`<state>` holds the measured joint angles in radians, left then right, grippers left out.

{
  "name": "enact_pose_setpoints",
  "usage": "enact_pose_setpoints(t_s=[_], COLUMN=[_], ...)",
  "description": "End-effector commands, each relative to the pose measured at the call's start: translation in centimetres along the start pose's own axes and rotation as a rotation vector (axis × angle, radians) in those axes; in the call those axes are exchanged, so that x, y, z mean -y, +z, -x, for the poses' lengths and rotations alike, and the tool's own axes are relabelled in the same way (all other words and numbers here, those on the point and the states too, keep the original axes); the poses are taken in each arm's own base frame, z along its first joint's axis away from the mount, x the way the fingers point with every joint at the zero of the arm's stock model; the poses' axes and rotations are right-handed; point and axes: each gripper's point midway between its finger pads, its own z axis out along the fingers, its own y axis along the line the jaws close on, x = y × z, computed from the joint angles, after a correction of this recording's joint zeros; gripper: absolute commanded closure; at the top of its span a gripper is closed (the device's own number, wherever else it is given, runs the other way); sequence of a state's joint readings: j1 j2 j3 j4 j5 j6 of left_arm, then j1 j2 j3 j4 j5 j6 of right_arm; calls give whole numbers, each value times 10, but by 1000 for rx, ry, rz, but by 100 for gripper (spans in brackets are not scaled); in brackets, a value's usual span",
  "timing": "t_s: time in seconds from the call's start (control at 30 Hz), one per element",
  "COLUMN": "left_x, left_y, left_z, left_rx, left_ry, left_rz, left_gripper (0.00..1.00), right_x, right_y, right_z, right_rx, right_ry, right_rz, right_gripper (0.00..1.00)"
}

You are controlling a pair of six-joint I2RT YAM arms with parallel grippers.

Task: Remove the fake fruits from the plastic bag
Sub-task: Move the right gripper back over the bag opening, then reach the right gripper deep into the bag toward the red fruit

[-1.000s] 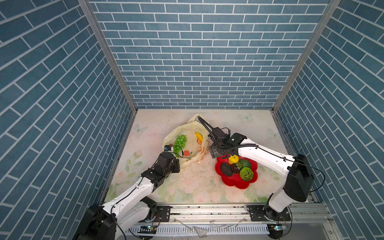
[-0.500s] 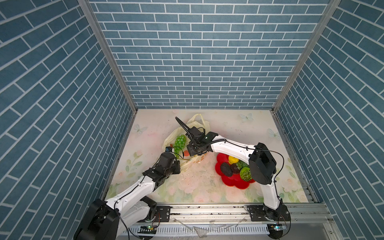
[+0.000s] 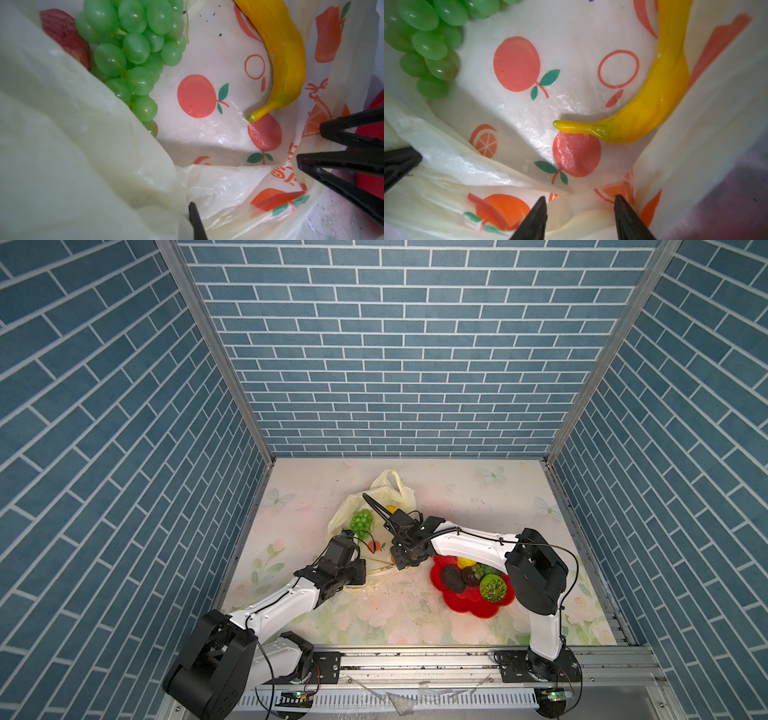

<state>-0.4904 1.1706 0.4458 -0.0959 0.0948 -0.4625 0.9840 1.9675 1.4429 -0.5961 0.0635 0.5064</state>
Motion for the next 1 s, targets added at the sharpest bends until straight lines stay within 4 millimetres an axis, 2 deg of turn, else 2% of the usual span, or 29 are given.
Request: enact_pose_setpoints(t_s=[0.0, 0.2, 0.33, 0.47, 0.7, 0.87, 0.97], left_x=[1, 2, -1, -10, -30, -33, -38], left_y=[-4, -3, -4, -22, -60, -61, -52], left_z=[1, -4, -5, 5, 17, 37, 47], left_rx=[4, 2, 11, 47, 105, 103, 94], left_ry=[7, -23, -66, -138, -301, -295, -274], left_rz=[-3, -19, -15, 54, 182, 260, 306], left_gripper=[93, 93, 92, 67, 31, 19, 17], right_x=[12, 25, 25, 18, 13, 6, 7], right_y=[6, 11, 12, 14, 16, 15, 16], right_z=[-8, -16, -17, -16, -14, -12, -14], right_rx=[-17, -24, -22, -17, -3, 14, 16], right_ry=[65, 96, 93, 80, 73, 59, 57], right_rz=[-18, -38, -39, -18, -12, 3, 0], right_gripper=[48, 50, 51, 52, 52, 51, 51])
